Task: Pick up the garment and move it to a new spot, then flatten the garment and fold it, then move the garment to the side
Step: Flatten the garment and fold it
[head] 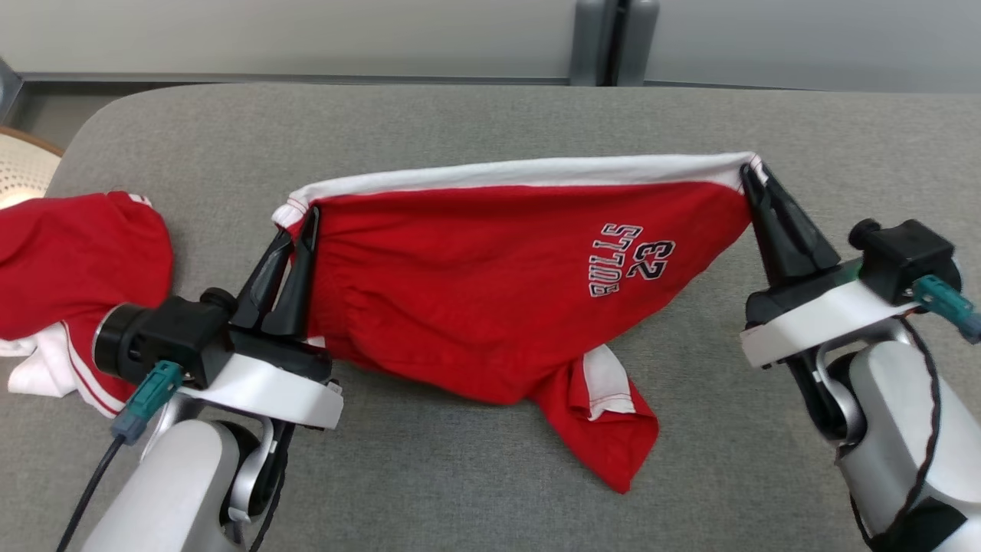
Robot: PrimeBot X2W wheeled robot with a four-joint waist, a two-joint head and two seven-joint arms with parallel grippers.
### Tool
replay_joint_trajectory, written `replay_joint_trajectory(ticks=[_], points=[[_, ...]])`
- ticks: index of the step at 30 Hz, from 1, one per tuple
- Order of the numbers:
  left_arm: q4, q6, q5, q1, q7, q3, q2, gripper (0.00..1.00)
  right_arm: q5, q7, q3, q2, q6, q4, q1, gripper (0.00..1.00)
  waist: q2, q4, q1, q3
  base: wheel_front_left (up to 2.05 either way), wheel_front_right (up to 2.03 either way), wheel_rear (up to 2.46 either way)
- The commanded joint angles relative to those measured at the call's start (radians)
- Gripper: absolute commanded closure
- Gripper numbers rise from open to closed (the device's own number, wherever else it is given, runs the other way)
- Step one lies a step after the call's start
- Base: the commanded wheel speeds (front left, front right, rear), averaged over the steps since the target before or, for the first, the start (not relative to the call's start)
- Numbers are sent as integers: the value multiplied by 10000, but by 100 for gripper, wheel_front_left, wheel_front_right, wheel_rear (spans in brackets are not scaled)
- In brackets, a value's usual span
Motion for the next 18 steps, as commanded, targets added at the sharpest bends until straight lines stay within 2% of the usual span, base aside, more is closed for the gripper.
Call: replay_joint_trajectory(ticks=[1,3,10,11,14,18], points=[[-313,71,98,-190,62,62,148,100,-129,-53,-203,-124,-17,-530,200,100,0,-290,0,-231,0,0,0],[-554,85,132,-257,142,95,233,100,-227,9,-346,-171,-17,-1009,264,100,0,-389,0,-293,0,0,0],[-2407,345,374,-681,660,307,601,100,-943,933,-1673,-191,-17,-4544,842,100,0,-998,0,-655,0,0,0],[-2860,397,359,-771,808,365,661,100,-1121,1292,-2030,-102,-17,-5386,1001,100,0,-1147,0,-768,0,0,0],[-3410,497,371,-898,1033,443,741,100,-1254,1803,-2437,-37,-17,-6228,1179,100,0,-1324,0,-885,0,0,0],[-3758,545,287,-1051,1315,476,786,100,-1183,2233,-2743,50,-17,-6734,1197,100,0,-1463,0,-888,0,0,0]])
